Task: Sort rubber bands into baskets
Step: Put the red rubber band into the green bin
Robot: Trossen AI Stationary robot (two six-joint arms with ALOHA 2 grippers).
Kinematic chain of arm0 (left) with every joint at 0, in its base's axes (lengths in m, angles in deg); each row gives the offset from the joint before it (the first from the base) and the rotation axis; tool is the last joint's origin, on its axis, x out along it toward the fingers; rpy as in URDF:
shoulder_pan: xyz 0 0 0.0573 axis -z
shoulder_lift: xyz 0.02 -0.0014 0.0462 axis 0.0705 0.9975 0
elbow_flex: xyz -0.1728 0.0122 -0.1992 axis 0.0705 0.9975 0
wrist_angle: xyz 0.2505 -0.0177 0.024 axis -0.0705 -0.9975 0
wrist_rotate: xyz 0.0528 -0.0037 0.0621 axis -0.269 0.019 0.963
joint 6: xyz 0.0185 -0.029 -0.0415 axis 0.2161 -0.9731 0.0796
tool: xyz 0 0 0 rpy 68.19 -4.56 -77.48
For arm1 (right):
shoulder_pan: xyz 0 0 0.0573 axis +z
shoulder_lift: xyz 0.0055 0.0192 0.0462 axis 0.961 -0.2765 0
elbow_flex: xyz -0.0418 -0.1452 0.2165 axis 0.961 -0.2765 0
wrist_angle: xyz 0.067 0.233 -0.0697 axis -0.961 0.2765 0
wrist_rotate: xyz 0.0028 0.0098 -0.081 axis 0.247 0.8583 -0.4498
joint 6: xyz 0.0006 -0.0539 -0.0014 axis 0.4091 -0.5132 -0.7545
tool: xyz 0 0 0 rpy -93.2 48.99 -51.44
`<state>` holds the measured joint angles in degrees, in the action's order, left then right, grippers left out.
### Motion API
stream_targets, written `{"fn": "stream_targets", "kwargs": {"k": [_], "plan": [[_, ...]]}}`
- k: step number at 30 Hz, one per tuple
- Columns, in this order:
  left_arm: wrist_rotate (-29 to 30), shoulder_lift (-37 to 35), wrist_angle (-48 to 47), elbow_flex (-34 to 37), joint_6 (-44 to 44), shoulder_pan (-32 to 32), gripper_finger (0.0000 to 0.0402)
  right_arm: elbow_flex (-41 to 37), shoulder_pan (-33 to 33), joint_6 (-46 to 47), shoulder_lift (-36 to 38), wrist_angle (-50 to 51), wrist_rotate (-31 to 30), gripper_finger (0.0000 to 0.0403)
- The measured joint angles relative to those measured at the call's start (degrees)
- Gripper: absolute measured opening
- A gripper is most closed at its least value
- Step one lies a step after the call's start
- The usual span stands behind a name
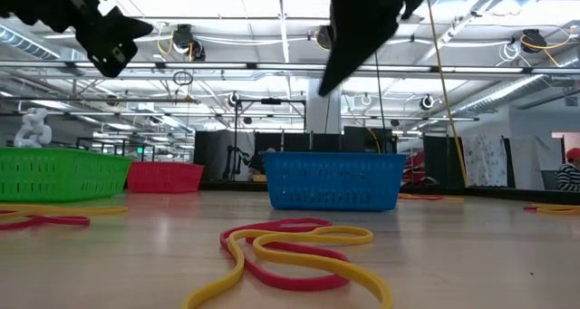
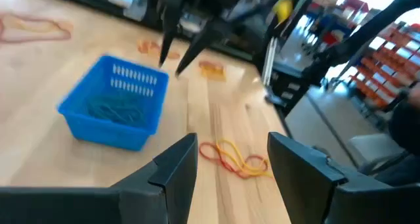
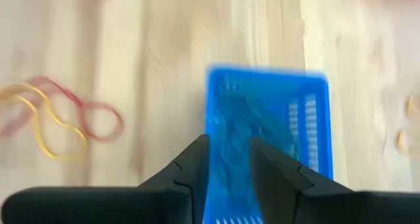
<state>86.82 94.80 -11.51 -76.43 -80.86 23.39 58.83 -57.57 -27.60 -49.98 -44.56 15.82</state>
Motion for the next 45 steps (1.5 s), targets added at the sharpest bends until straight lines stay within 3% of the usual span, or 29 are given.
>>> {"fn": "stream_targets", "kwargs": {"k": [4,7,14,18,21,31,45], "plan": [[2.5,10.0,0.0,-5.1,-5.6,3.4,0.0191,0.0,4.4,-6.2,0.3,-4.9,-2.5,0.0094],[2.6,17.3,-4.2,-10.0,-9.4,5.2,0.0191,0.0,6.7,-9.5,1.4,-1.9,-1.0,0.0093],[2.4,31.6,-16.1,-19.4,-17.9,5.7,0.0191,0.0,10.7,-2.2,7.9,1.4,-2.0,0.0093],[-4.6,37.2,-16.6,-20.8,-23.0,6.1,0.0191,0.0,15.1,0.8,9.9,1.1,-8.1,0.0093],[-5.3,39.8,-16.4,-22.0,-23.1,7.7,0.0191,0.0,18.7,1.3,9.7,1.3,-11.0,0.0093],[4.7,46.3,-20.6,-22.7,-15.6,11.7,0.0191,0.0,22.3,1.3,8.9,-5.0,-13.7,0.0093],[1.5,49.3,-22.6,-22.7,-11.9,11.4,0.0191,0.0,20.1,-1.2,8.8,-7.1,-13.5,0.0093]]}}
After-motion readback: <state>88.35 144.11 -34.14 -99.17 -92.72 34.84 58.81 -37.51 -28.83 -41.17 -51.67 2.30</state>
